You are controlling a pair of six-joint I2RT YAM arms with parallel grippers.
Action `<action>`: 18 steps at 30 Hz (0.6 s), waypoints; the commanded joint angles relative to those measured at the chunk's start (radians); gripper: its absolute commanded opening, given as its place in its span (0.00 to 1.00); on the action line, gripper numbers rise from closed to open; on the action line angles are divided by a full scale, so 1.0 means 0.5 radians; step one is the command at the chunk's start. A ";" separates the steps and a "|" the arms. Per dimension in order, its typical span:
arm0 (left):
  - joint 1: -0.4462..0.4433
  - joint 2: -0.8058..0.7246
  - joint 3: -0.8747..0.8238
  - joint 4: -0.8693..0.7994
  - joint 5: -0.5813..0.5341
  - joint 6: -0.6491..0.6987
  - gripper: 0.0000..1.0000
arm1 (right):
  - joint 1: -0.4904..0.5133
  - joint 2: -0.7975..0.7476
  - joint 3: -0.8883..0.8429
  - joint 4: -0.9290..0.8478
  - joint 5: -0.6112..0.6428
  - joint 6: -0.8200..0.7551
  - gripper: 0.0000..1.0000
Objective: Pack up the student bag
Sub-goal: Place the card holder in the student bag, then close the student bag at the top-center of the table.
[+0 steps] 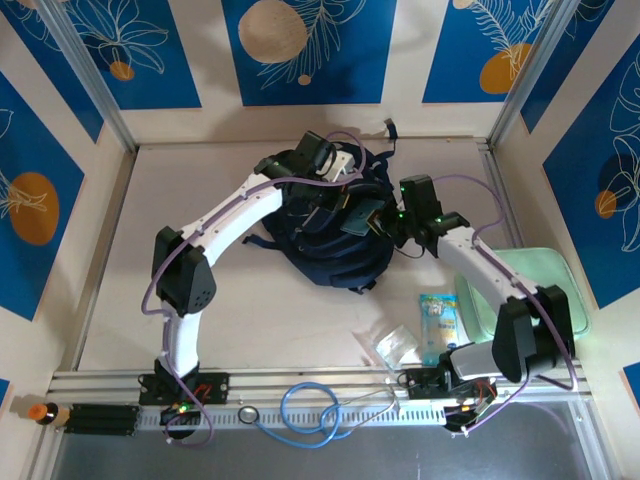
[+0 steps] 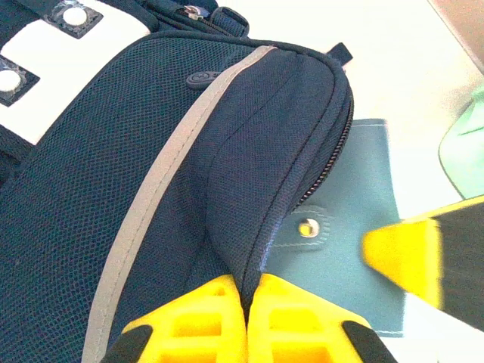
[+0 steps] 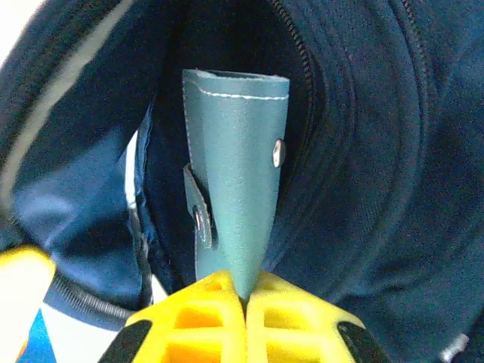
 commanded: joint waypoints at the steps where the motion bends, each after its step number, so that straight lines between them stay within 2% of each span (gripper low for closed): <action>1: 0.056 -0.143 0.096 0.198 0.175 -0.167 0.08 | 0.007 0.105 0.050 0.372 -0.008 0.240 0.03; 8: 0.168 -0.114 0.091 0.247 0.385 -0.355 0.08 | 0.089 0.540 0.351 0.637 -0.033 0.302 0.06; 10: 0.188 -0.101 0.088 0.265 0.397 -0.389 0.08 | 0.113 0.625 0.412 0.637 0.022 0.316 0.19; 13: 0.228 -0.085 0.083 0.292 0.438 -0.445 0.07 | 0.102 0.654 0.387 0.719 -0.050 0.359 0.30; 18: 0.268 -0.072 0.046 0.318 0.473 -0.466 0.07 | 0.032 0.414 0.184 0.742 -0.142 0.346 0.45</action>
